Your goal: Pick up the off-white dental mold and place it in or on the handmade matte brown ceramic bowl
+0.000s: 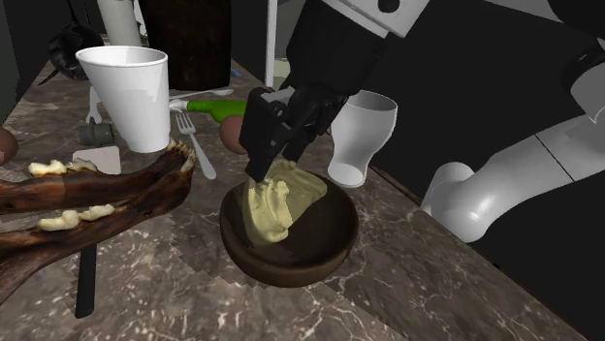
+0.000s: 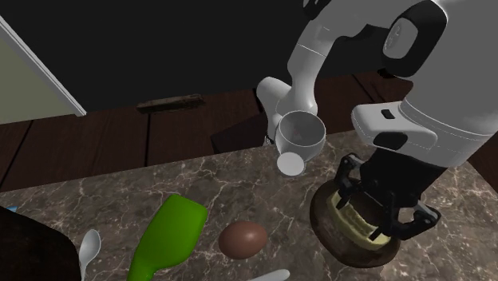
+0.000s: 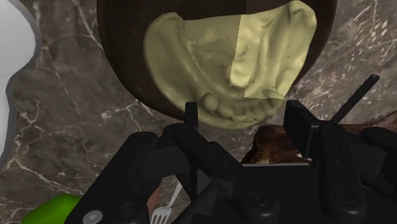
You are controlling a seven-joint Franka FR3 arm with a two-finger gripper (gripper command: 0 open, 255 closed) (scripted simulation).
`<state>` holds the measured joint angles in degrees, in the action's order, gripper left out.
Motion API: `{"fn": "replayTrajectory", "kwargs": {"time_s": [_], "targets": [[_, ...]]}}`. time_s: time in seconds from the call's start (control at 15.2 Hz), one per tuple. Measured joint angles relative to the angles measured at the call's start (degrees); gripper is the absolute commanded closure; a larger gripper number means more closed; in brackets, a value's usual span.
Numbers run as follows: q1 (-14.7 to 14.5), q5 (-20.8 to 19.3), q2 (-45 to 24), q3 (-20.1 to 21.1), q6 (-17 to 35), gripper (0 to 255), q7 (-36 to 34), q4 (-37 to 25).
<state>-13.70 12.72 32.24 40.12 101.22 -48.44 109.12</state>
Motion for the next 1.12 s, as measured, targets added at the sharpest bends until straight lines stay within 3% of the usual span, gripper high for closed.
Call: {"fn": "replayTrajectory", "kwargs": {"time_s": [0.46, 0.53, 0.92, 1.12], "targets": [[-0.5, 0.2, 0.8, -0.4, 1.0, 255, 0.1, 1.2], [-0.5, 0.2, 0.7, -0.4, 1.0, 0, 0.0, 1.2], [-0.5, 0.3, 0.6, -0.2, 0.7, 0, 0.0, 1.7], [-0.2, -0.3, -0.1, -0.5, -3.3, 0, -0.4, -3.0]]}}
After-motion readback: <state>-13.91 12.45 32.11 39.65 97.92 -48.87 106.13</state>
